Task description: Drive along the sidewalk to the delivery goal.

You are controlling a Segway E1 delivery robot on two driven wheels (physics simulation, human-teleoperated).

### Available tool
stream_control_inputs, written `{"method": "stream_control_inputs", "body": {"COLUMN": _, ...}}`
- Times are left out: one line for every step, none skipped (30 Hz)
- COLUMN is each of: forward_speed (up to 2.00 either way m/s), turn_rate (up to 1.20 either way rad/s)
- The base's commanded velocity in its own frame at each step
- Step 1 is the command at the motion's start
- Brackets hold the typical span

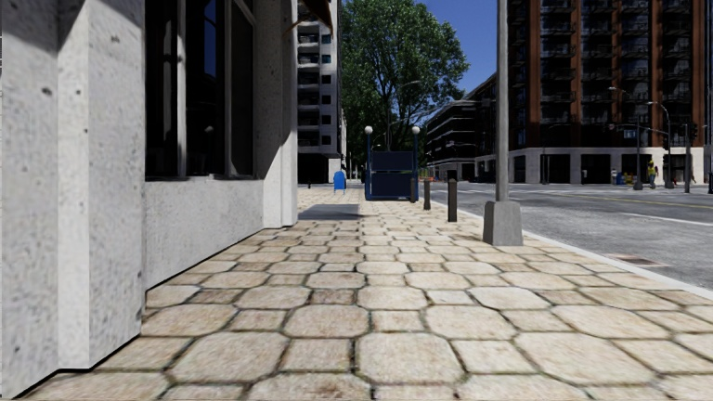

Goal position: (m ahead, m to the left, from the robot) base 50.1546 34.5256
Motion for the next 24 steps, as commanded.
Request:
{"method": "stream_control_inputs", "body": {"forward_speed": 2.00, "turn_rate": 0.00}}
{"method": "stream_control_inputs", "body": {"forward_speed": 2.00, "turn_rate": 0.00}}
{"method": "stream_control_inputs", "body": {"forward_speed": 2.00, "turn_rate": 0.00}}
{"method": "stream_control_inputs", "body": {"forward_speed": 2.00, "turn_rate": 0.00}}
{"method": "stream_control_inputs", "body": {"forward_speed": 2.00, "turn_rate": 0.00}}
{"method": "stream_control_inputs", "body": {"forward_speed": 2.00, "turn_rate": 0.00}}
{"method": "stream_control_inputs", "body": {"forward_speed": 2.00, "turn_rate": 0.00}}
{"method": "stream_control_inputs", "body": {"forward_speed": 2.00, "turn_rate": 0.00}}
{"method": "stream_control_inputs", "body": {"forward_speed": 2.00, "turn_rate": 0.00}}
{"method": "stream_control_inputs", "body": {"forward_speed": 2.00, "turn_rate": 0.00}}
{"method": "stream_control_inputs", "body": {"forward_speed": 2.00, "turn_rate": 0.00}}
{"method": "stream_control_inputs", "body": {"forward_speed": 2.00, "turn_rate": 0.00}}
{"method": "stream_control_inputs", "body": {"forward_speed": 2.00, "turn_rate": 0.00}}
{"method": "stream_control_inputs", "body": {"forward_speed": 2.00, "turn_rate": 0.00}}
{"method": "stream_control_inputs", "body": {"forward_speed": 2.00, "turn_rate": 0.00}}
{"method": "stream_control_inputs", "body": {"forward_speed": 2.00, "turn_rate": 0.00}}
{"method": "stream_control_inputs", "body": {"forward_speed": 2.00, "turn_rate": 0.00}}
{"method": "stream_control_inputs", "body": {"forward_speed": 2.00, "turn_rate": 0.00}}
{"method": "stream_control_inputs", "body": {"forward_speed": 2.00, "turn_rate": 0.00}}
{"method": "stream_control_inputs", "body": {"forward_speed": 2.00, "turn_rate": 0.00}}
{"method": "stream_control_inputs", "body": {"forward_speed": 2.00, "turn_rate": 0.00}}
{"method": "stream_control_inputs", "body": {"forward_speed": 2.00, "turn_rate": 0.00}}
{"method": "stream_control_inputs", "body": {"forward_speed": 2.00, "turn_rate": 0.00}}
{"method": "stream_control_inputs", "body": {"forward_speed": 2.00, "turn_rate": 0.00}}
